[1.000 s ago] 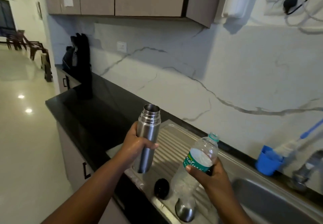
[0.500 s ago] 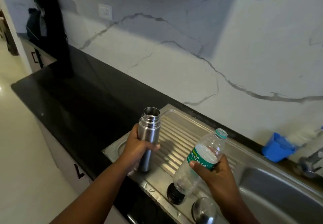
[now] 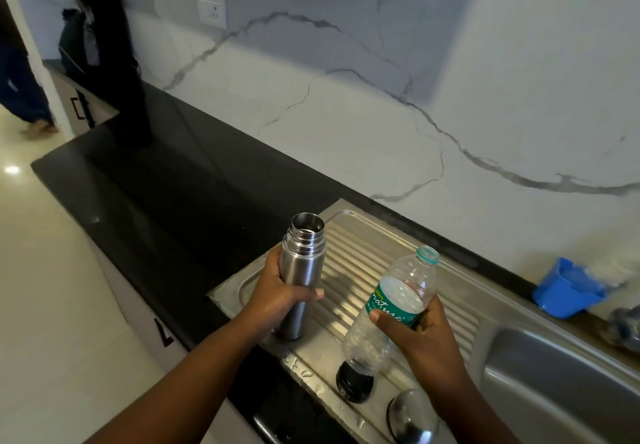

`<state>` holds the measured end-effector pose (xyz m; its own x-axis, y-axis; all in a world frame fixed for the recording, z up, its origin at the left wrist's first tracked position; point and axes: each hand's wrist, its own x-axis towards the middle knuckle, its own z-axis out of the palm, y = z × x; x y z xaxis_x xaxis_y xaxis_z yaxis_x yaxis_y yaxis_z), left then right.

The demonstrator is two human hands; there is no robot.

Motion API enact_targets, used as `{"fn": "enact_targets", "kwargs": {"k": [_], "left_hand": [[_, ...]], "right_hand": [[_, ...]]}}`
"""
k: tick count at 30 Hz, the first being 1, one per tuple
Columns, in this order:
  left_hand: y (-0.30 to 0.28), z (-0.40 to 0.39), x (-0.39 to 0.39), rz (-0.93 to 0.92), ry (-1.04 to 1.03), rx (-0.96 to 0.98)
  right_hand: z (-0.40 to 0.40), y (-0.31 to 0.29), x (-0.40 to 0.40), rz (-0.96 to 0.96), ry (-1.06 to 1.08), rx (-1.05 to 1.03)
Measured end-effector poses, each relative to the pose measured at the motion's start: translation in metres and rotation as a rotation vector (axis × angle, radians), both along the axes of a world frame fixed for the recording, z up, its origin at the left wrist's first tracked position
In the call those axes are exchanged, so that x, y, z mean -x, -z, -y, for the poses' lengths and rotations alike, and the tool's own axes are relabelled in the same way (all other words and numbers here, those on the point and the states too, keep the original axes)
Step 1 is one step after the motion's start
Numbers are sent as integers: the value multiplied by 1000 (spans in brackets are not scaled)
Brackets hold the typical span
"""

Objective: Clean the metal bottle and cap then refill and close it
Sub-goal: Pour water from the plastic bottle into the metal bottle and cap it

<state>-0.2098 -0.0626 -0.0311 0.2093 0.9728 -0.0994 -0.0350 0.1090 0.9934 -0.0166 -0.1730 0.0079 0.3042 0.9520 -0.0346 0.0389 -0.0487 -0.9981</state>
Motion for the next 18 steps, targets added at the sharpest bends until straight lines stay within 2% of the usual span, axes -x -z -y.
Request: {"fn": "enact_targets", "kwargs": {"k": [3,5,6,9,10,11,13,14,16,18], "left_hand": [[8,8,4,-84,-20,-35],[9,19,2,-103,-145,-72],[7,28,0,-108,-223,-149],[-3,63,-12,-173,-262,-732],[-4,73,-19,-237,-181,-882],[-5,80,-27,-326,-57,-947],[-10,85,-47,-442,184,-800],[-15,86,-59,-396,238,-655],[-23,81,-76,-168,259,-402],[-24,68,-85,-89,224,-296]], "right_hand": [[1,-2,1,4,-22,10],[2,-1,-1,7,-38,1],[3,-1,-2,9,-45,-8],[4,1,-7,6,-46,-40],[4,2,-8,-2,-47,-60],[5,0,-9,-16,-54,-76],[6,-3,-10,-96,-102,-73],[7,-6,-13,-159,-155,-59],[5,-9,-25,-253,-234,-25],[-1,-5,-45,-250,-175,33]]}}
